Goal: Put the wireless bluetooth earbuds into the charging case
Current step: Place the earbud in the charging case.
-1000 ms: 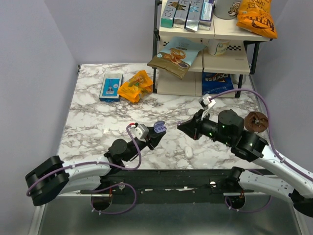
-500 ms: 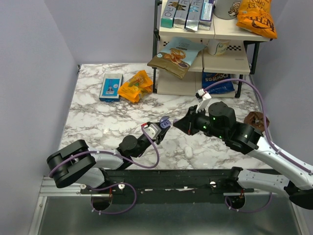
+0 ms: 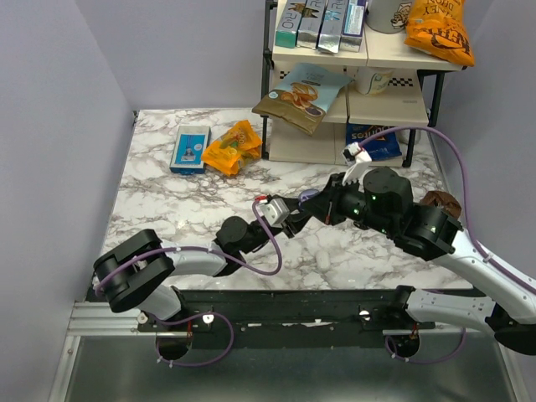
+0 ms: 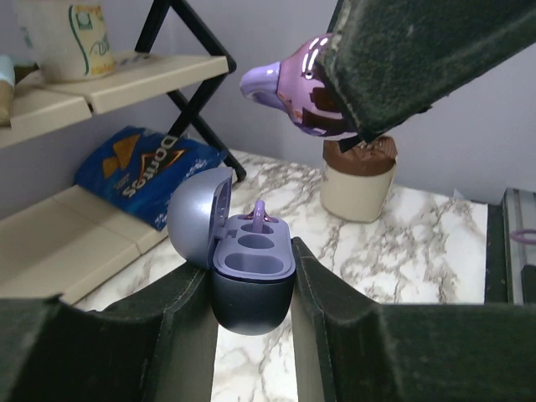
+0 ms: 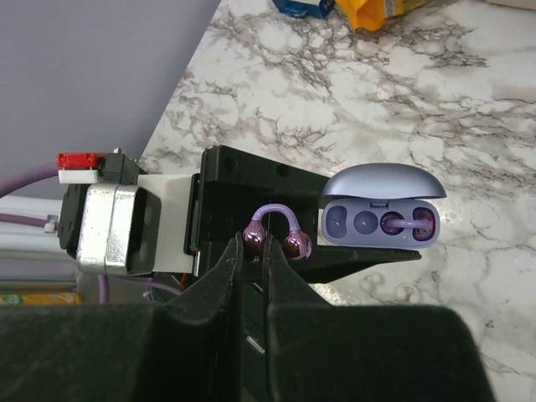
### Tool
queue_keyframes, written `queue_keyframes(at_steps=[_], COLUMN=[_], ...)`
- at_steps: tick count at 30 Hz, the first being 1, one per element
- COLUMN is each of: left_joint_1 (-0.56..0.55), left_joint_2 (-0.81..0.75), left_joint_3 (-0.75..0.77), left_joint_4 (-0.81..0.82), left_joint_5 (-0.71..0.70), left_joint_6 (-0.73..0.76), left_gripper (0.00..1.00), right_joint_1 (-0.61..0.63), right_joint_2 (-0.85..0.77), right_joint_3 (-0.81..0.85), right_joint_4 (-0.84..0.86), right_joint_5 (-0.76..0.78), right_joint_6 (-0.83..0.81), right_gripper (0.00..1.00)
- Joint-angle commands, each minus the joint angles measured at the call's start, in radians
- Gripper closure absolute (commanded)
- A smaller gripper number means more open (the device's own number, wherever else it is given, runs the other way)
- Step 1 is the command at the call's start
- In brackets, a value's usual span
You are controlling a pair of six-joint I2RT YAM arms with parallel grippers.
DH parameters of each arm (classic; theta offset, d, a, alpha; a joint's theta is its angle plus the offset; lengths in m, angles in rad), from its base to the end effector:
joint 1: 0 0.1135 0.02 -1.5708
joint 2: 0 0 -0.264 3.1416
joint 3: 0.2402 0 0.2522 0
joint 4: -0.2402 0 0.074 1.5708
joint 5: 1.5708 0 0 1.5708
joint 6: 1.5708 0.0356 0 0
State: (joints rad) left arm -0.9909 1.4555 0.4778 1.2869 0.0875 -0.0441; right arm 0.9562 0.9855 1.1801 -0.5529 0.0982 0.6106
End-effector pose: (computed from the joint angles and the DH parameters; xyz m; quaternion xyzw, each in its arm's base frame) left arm 0.1511 -0.2364 0.2395 0.3001 0.5083 -0.4215 0.6884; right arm 0.1213 0.1658 0.4014 -0.1136 0.8134 0.3730 0.4317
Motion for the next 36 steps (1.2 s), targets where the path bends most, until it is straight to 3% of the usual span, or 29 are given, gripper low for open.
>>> queue_keyframes(at_steps=[1,19,36], left_joint_1=[0.011,0.014,0.012], left_joint_2=[0.02,0.009,0.026], left_joint_3=[0.071,0.128,0.14], left_joint_4=[0.404,0.404,0.404], left_joint_5=[0.064,0.067,0.069], left_joint_6=[-0.045,-0.105,-0.105], left_gripper=[1.0,1.0,1.0], right_joint_1=[0.006,0.006,0.007], right_joint_2=[0.008,0.059,0.093], right_joint_3=[0.073,0.113,0.121], right_joint_4=[-0.09,-0.133,-0.111], right_joint_5=[0.081,0.228,0.207], right_joint_6=[0.0,0.002,0.001], right_gripper=[0.99,0.99,0.99])
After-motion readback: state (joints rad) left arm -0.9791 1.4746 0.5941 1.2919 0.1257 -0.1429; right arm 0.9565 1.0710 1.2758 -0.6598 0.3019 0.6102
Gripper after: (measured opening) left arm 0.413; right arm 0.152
